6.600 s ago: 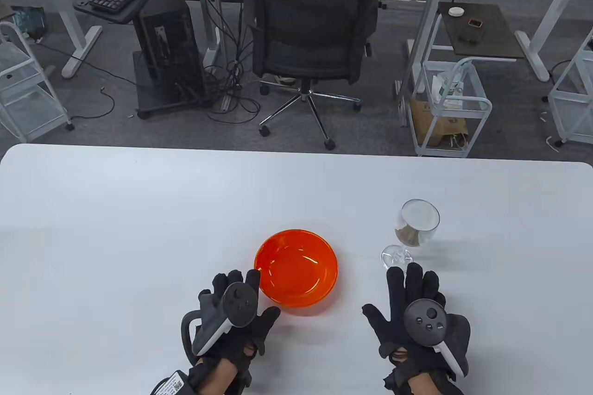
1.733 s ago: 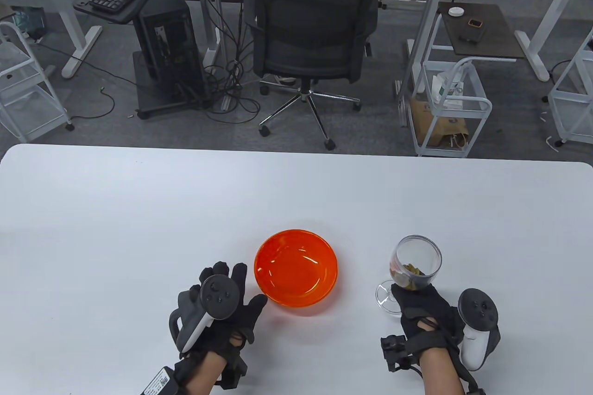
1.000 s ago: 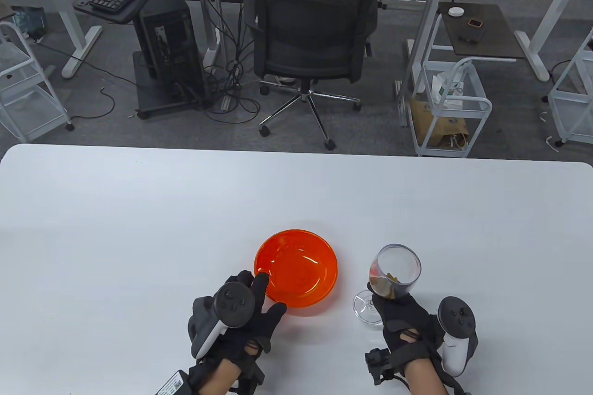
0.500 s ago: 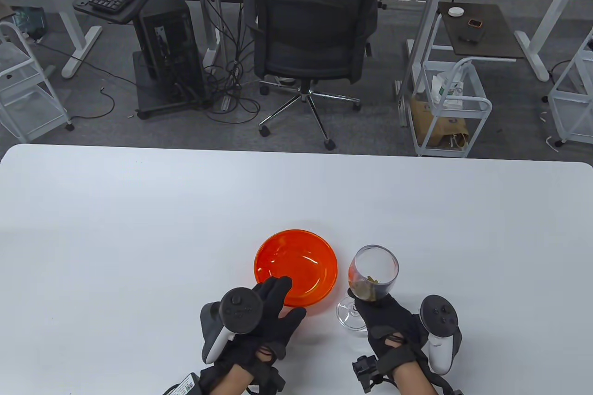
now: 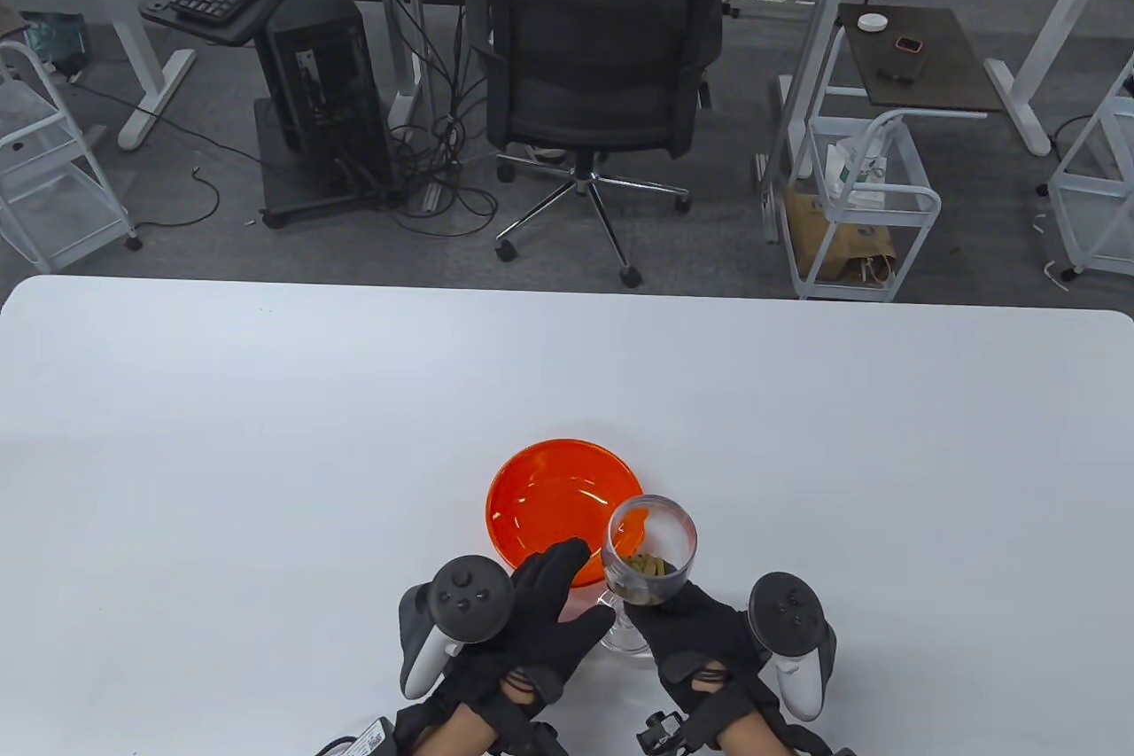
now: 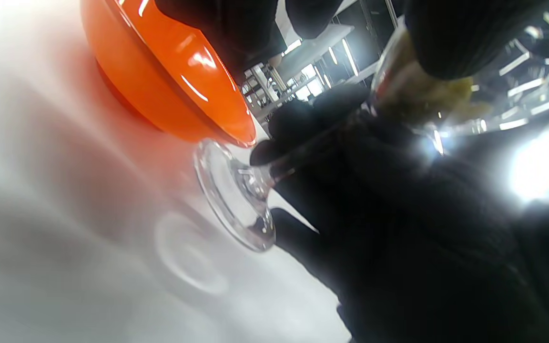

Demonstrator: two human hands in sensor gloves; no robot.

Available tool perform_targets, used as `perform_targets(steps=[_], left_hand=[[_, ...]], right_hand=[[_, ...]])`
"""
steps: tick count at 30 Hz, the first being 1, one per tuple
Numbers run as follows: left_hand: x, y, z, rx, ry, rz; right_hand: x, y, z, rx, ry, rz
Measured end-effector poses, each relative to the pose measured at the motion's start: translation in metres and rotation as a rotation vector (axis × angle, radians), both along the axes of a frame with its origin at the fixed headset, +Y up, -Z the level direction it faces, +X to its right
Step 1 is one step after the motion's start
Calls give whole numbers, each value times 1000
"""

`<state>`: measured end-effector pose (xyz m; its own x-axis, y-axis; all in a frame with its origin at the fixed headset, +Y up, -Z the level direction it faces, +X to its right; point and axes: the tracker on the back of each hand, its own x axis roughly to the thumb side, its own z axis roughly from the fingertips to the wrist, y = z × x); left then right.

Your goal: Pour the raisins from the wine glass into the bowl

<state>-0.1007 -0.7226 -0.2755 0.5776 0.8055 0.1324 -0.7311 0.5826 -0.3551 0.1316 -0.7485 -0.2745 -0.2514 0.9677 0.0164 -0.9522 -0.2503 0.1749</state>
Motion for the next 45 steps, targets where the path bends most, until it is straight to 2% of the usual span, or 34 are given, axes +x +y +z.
perform_targets(steps=[6, 12, 16, 22, 29, 35, 40, 45], left_hand=[[12, -9, 1, -58, -74, 46], [11, -13, 0, -70, -65, 97], [11, -18, -1, -110, -81, 199], [12, -22, -3, -184, -82, 366], [8, -22, -5, -201, -74, 393], [6, -22, -8, -153, -79, 385], [5, -24, -9, -160, -72, 385], [1, -22, -10, -132, -12, 360]], right_hand=[[-9, -2, 1, 6, 48, 25], [-15, -2, 2, 16, 88, 28], [-15, -3, 2, 23, 98, 14], [-13, 1, 5, 97, 83, 62], [-13, 4, 6, 126, 82, 104], [-11, 2, 7, 129, -9, 161], [-10, 1, 6, 108, -16, 167], [-9, 1, 4, 111, -29, 237]])
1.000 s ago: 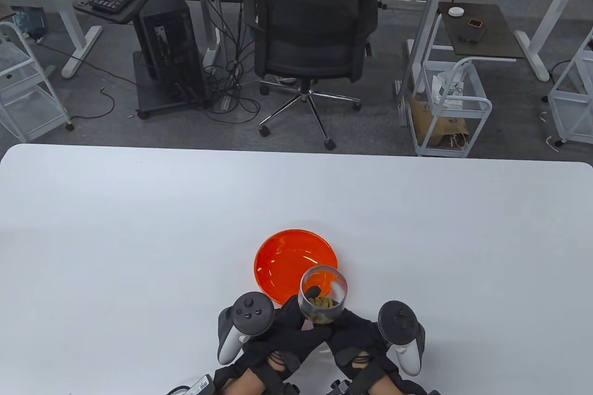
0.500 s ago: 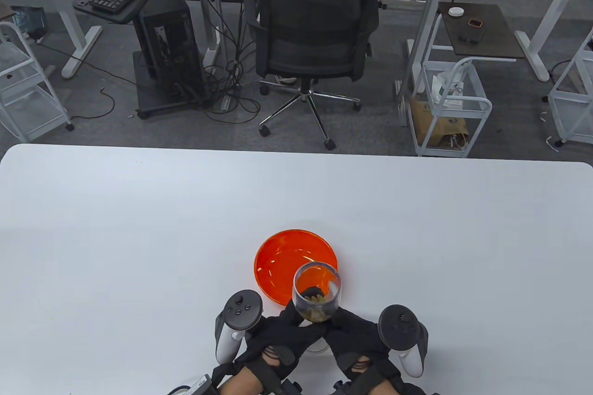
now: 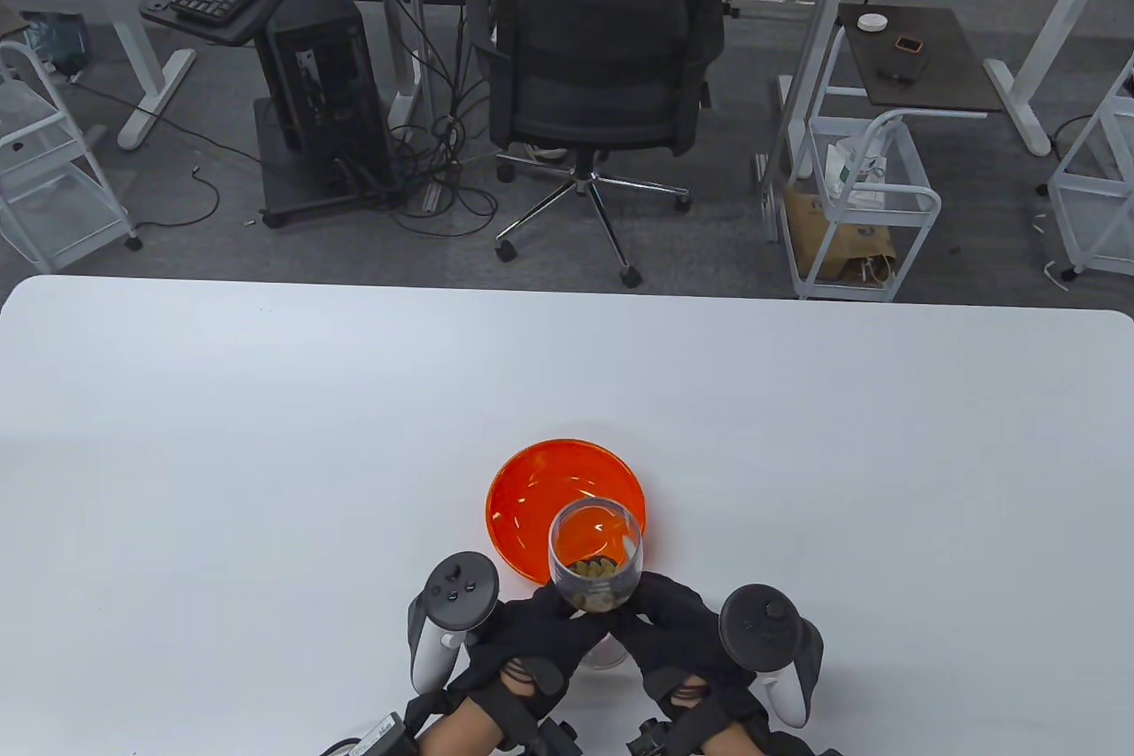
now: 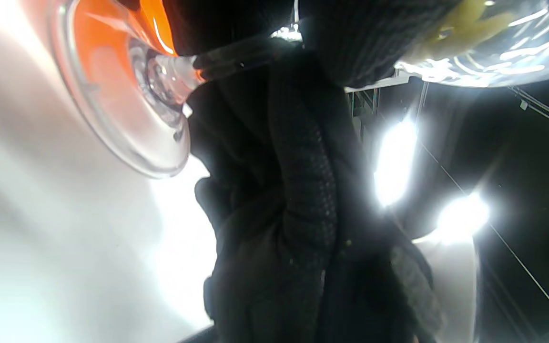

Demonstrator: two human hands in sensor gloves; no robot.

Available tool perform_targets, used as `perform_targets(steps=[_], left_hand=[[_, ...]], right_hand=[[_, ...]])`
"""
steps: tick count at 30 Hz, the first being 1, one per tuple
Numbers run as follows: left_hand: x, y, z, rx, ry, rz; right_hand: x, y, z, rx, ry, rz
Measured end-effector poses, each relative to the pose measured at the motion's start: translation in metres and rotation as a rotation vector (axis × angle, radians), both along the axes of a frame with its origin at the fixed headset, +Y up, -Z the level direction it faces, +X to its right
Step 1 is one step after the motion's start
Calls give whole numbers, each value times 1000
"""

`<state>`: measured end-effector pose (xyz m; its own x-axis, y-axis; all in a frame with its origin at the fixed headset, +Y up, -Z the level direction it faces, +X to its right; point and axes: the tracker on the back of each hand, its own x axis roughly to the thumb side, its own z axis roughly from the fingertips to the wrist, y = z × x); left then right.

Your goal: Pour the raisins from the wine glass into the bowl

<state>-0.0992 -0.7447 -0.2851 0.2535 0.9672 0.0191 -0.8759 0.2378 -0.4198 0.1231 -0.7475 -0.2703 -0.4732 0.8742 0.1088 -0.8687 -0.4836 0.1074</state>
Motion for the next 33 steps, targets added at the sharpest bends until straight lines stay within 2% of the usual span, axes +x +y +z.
perform_targets(steps=[6, 19, 25, 33], left_hand=[[-3, 3, -1, 34, 36, -33], [-17, 7, -4, 63, 104, -47], [-23, 13, -4, 84, 127, -40], [-37, 20, -5, 79, 181, -22]], right_hand=[[4, 2, -3, 16, 8, 41], [39, 10, -10, 76, -100, 117], [58, 12, -15, 63, -165, 232], [84, 15, -20, 102, -297, 429]])
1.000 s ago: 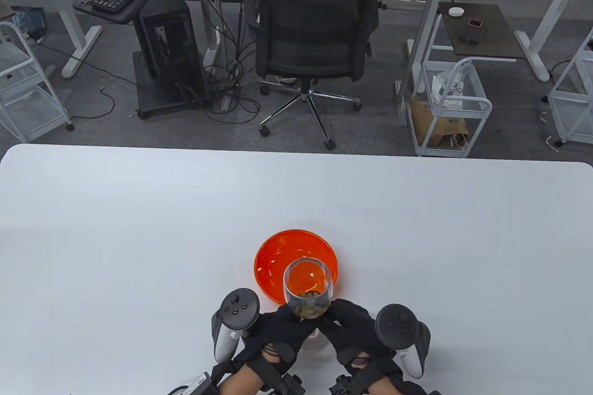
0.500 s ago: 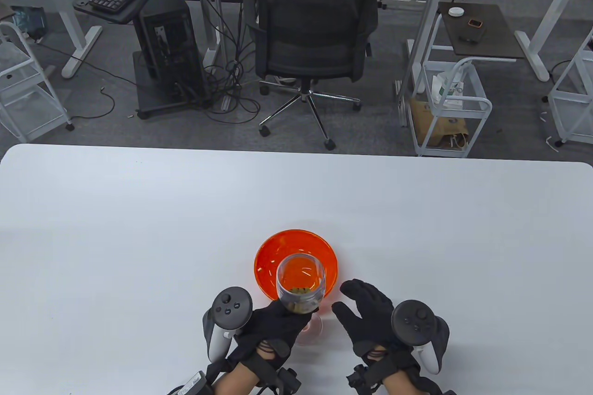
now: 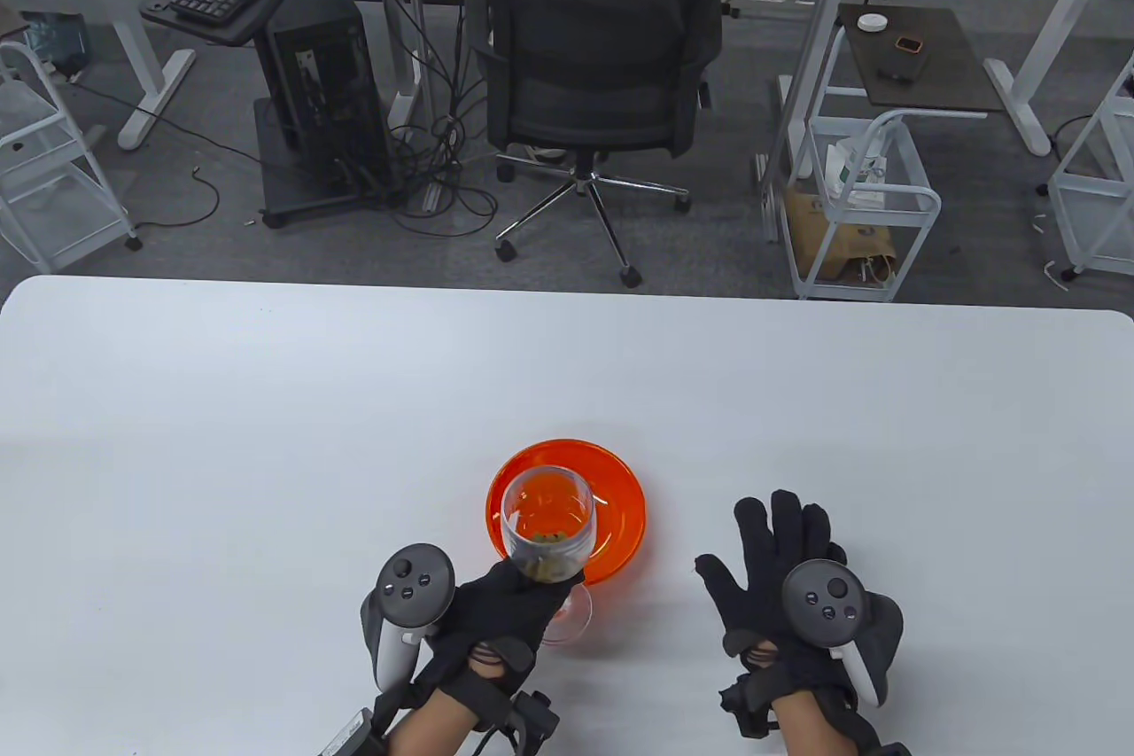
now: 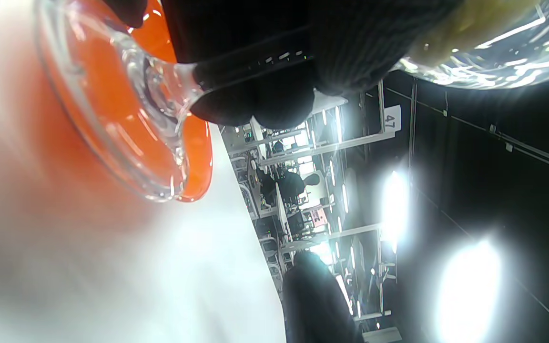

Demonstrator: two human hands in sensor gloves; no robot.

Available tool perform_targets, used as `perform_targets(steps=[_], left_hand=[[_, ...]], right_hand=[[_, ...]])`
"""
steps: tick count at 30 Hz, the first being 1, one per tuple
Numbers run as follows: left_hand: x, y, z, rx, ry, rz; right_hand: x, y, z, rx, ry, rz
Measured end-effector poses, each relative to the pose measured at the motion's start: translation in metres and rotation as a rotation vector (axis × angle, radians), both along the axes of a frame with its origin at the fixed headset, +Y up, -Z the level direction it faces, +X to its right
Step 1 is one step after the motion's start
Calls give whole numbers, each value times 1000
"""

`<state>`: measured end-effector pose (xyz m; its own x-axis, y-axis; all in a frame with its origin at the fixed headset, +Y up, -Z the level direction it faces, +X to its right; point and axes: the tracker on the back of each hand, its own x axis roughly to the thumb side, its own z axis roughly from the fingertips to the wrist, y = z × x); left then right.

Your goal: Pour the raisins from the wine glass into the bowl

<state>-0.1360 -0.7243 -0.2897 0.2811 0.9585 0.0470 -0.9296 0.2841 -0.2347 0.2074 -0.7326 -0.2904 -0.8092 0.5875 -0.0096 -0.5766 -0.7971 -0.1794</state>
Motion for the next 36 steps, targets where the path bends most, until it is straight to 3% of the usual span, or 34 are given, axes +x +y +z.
perform_targets(steps=[9, 22, 28, 36], left_hand=[[-28, 6, -8, 19, 124, -13], [-80, -4, -25, -36, 364, -4], [-101, -11, -34, -37, 453, -77], [-111, -20, -42, -51, 493, -151]], right_hand=[[19, -3, -4, -62, -92, 169], [3, -4, -1, -48, -39, 161], [-1, -2, 0, -39, -20, 152], [-3, -3, 0, -46, -4, 146]])
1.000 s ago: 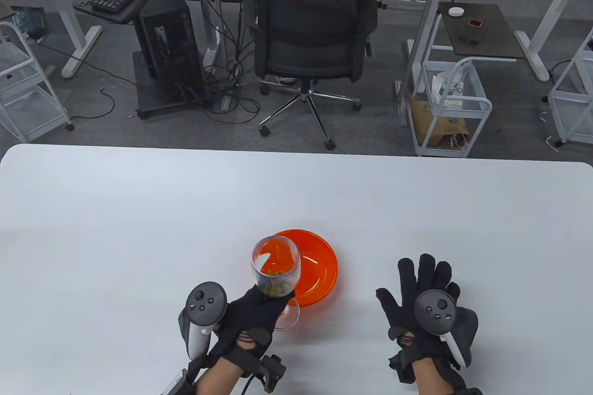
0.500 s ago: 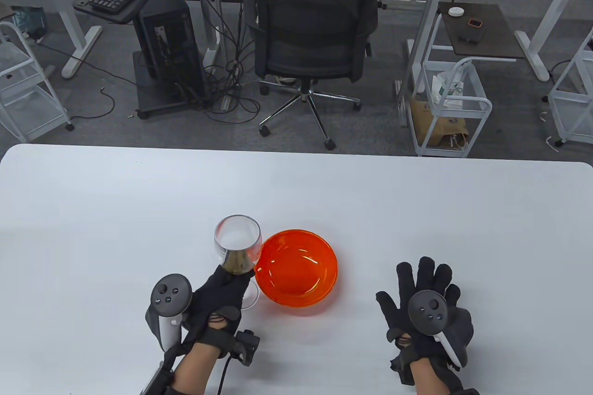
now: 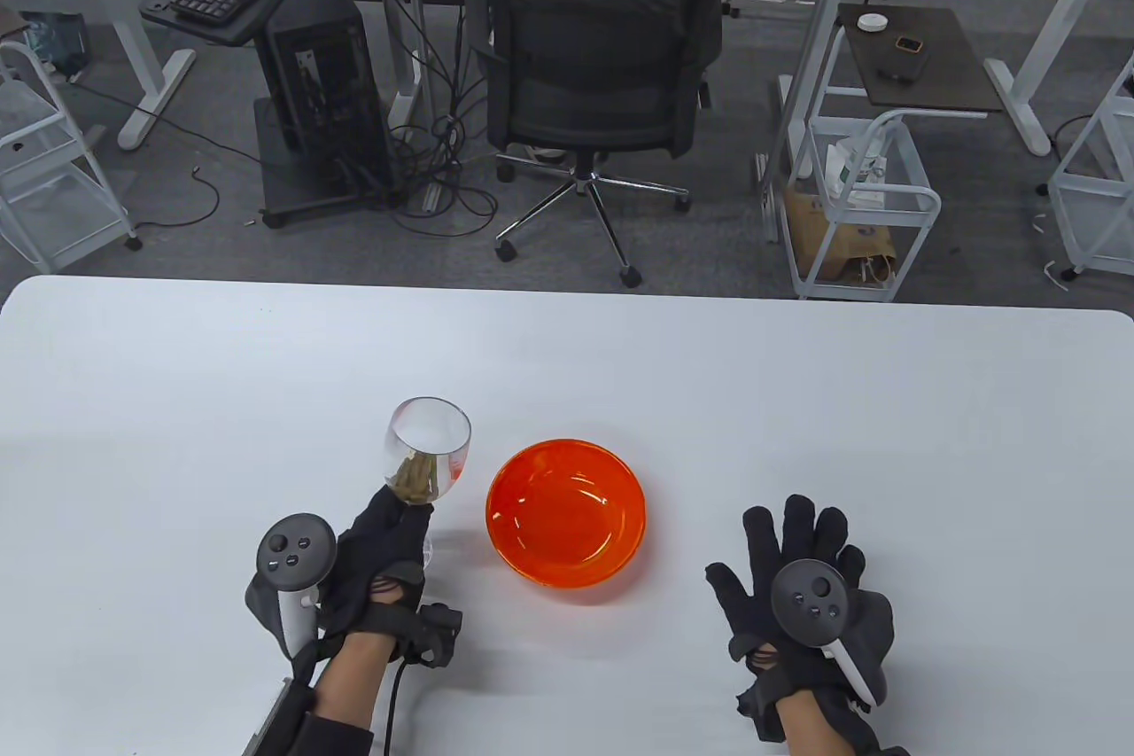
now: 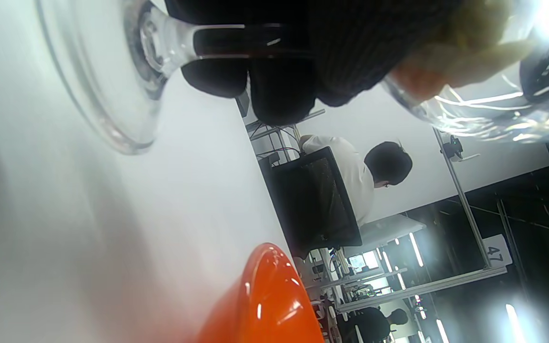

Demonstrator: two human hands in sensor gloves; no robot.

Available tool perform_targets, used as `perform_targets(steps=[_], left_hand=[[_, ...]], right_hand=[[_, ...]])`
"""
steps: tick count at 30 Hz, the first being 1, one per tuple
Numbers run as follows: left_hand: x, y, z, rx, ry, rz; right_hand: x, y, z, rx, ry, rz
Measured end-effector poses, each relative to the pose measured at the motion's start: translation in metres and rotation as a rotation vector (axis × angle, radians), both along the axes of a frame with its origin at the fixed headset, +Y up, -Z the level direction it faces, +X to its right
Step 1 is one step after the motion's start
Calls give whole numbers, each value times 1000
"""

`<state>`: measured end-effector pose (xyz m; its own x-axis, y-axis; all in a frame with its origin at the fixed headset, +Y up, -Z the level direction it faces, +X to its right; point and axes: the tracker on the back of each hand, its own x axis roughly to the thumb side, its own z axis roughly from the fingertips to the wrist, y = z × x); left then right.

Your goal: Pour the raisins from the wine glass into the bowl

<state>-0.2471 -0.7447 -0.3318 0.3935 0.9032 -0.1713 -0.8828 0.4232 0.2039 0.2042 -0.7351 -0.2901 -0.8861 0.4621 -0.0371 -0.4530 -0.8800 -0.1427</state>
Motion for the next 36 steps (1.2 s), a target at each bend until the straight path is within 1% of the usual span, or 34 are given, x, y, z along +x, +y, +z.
perform_targets(steps=[7, 17, 27, 32, 36], left_hand=[[1, -4, -2, 3, 29, -137], [10, -1, -5, 18, 24, -306], [20, 7, -3, 72, 6, -487], [28, 10, -4, 102, -5, -605], [32, 13, -3, 132, -10, -655]], right_hand=[[-3, 1, 0, 8, 11, -16], [-7, 0, -1, -2, 27, -9], [-8, 0, -1, -11, 28, -2], [-8, -1, -2, -23, 26, 0], [-9, -1, -2, -20, 27, 6]])
